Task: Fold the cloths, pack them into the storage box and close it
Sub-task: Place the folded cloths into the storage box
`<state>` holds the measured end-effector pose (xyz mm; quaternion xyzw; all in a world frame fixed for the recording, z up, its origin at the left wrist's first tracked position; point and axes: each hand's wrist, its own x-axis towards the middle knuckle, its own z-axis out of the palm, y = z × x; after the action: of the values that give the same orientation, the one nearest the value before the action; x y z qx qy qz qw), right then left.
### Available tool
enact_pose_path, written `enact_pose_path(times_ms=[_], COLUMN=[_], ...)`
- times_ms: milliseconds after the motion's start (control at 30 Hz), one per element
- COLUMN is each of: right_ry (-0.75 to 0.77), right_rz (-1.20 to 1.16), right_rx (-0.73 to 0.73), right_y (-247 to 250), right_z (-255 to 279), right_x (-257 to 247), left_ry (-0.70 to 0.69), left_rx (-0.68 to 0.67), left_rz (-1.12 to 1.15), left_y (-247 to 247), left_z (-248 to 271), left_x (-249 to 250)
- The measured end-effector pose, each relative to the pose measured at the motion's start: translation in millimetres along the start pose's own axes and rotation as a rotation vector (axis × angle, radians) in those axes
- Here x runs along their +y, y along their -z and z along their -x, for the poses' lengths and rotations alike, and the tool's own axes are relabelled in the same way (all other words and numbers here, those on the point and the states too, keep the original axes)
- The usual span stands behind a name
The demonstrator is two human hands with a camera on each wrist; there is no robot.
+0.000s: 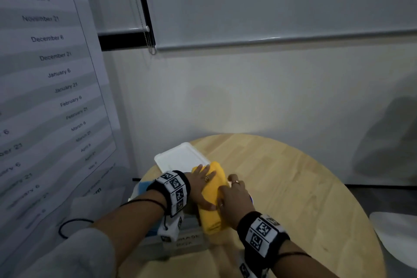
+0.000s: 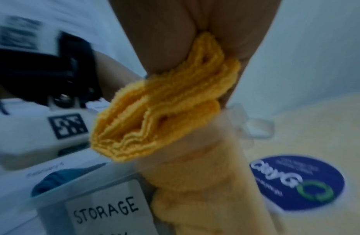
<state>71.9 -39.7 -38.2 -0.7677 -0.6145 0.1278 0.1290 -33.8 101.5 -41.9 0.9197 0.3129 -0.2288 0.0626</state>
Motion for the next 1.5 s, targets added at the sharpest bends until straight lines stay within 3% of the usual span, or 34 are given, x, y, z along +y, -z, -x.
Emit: enact_pose_path(times_ms=[67, 133, 200, 267, 333, 367, 400, 533, 633, 867, 933, 1033, 1067, 1167, 1233, 1333, 1433, 1500], right_ry=[0.131, 0.208, 0.242, 0.291, 0.329, 0.341, 0.359, 0.441, 0.503, 0.519, 0.54, 0.517, 0.504, 0.439, 0.403, 0.436, 0.451, 0.428], right_rz=[0.07, 0.122, 0.228, 0.289, 0.299, 0.298, 0.291, 0.3, 0.341, 0.351, 0.348, 0.335, 0.322, 0.32, 0.25, 0.211, 0.287, 0.311], right_rx=[0.111, -0.054, -0.239, -0.25, -0.233, -0.232, -0.241, -0.315, -0.336, -0.295, -0.3, -0.319, -0.329, -0.234, -0.166, -0.039, -0.177, -0.253], right_y=[10.4, 14.4, 10.6, 9.3, 7.0, 5.1, 0.0, -27.5, -33.3, -28.4, -24.9, -17.2, -15.8, -9.2, -5.5, -2.3, -8.4, -10.2], right_z=[6.6, 14.7, 24.0, 28.2, 27.8, 26.5, 22.1, 2.9, -1.9, -3.4, -2.0, 2.0, 4.7, 11.4, 20.5, 31.3, 32.7, 27.7], right_x=[-0.5, 0.8, 0.5, -1.1, -0.3, 0.3, 1.3, 8.9, 14.1, 16.5, 13.8, 8.3, 7.7, 5.3, -1.1, -7.4, -9.6, -7.1], left_ry=[0.011, 0.007, -0.009, -0.058, -0.071, -0.084, -0.105, -0.11, -0.121, -0.094, -0.154, -0.058, -0.034, -0.077, -0.09, -0.179, -0.195, -0.184], left_rx=[0.049, 0.116, 0.275, 0.243, 0.148, 0.029, 0.017, 0.185, 0.165, 0.204, 0.088, 0.009, 0.072, 0.089, 0.024, 0.126, 0.158, 0.084], left_rz=[-0.05, -0.148, -0.173, -0.176, -0.198, -0.109, -0.154, -0.183, -0.151, -0.194, -0.266, -0.202, -0.216, -0.29, -0.218, 0.008, -0.082, -0.178], left_y=[-8.0, -22.4, -32.1, -34.1, -36.5, -44.0, -53.4, -77.1, -80.8, -77.3, -68.1, -55.7, -53.7, -50.5, -26.8, 7.1, 11.8, 4.3], left_z=[-0.9, -7.6, -11.6, -16.8, -22.4, -24.7, -27.2, -46.0, -46.8, -46.7, -40.5, -28.6, -22.4, -17.5, -8.5, 3.1, 2.4, -4.0], left_x=[-1.6, -4.4, -3.9, -4.9, -14.4, -21.4, -25.0, -31.0, -31.0, -28.9, -25.4, -14.3, -7.8, -8.2, -2.9, 3.0, 5.2, 7.2])
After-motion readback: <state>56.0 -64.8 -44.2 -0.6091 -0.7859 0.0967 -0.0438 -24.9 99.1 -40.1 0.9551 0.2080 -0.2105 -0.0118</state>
